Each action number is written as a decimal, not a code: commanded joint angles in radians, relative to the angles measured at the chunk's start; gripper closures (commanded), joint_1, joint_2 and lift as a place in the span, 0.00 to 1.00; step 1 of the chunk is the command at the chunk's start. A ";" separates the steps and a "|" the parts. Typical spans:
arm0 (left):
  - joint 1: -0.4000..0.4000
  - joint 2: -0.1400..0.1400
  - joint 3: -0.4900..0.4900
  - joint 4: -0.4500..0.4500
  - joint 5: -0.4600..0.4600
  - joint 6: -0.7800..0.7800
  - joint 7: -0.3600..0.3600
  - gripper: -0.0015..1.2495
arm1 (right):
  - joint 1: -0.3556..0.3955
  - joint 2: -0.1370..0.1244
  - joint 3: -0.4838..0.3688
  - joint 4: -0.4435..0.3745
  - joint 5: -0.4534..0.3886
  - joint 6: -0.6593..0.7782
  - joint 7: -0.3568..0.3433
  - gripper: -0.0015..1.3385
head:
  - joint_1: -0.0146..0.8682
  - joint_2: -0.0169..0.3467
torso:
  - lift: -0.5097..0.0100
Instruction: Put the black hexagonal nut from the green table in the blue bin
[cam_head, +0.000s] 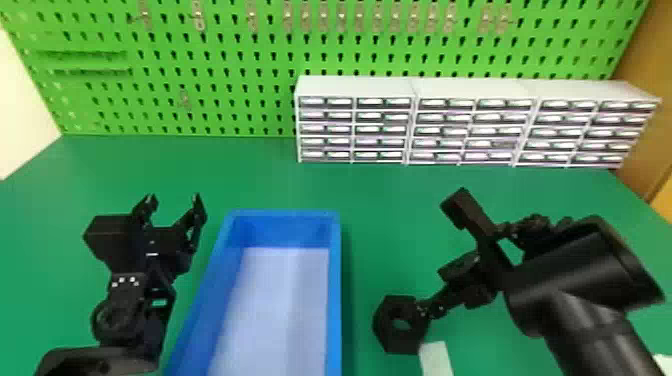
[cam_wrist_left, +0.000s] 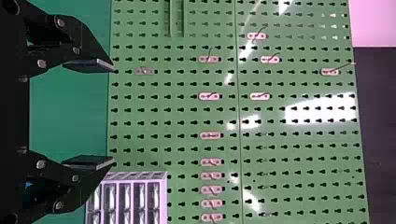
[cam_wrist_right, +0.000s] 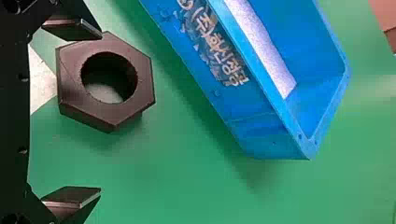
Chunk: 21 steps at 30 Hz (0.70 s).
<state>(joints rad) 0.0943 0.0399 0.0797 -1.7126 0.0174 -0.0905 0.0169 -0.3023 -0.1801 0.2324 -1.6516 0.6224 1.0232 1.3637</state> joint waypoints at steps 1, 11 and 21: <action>-0.002 0.000 0.000 0.001 -0.001 0.000 0.000 0.43 | -0.015 0.004 0.022 0.023 0.008 0.003 0.003 0.10 | 0.76 0.20 | 0.80; -0.005 0.000 -0.001 0.002 -0.002 -0.002 0.000 0.43 | -0.040 0.010 0.051 0.056 0.007 0.003 0.003 0.10 | 0.76 0.20 | 0.80; -0.010 0.000 -0.001 0.004 -0.004 -0.006 0.000 0.43 | -0.064 0.022 0.071 0.105 0.019 -0.012 0.003 0.09 | 0.76 0.20 | 0.80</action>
<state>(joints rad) 0.0854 0.0399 0.0782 -1.7101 0.0151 -0.0950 0.0169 -0.3574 -0.1641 0.2981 -1.5656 0.6356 1.0199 1.3637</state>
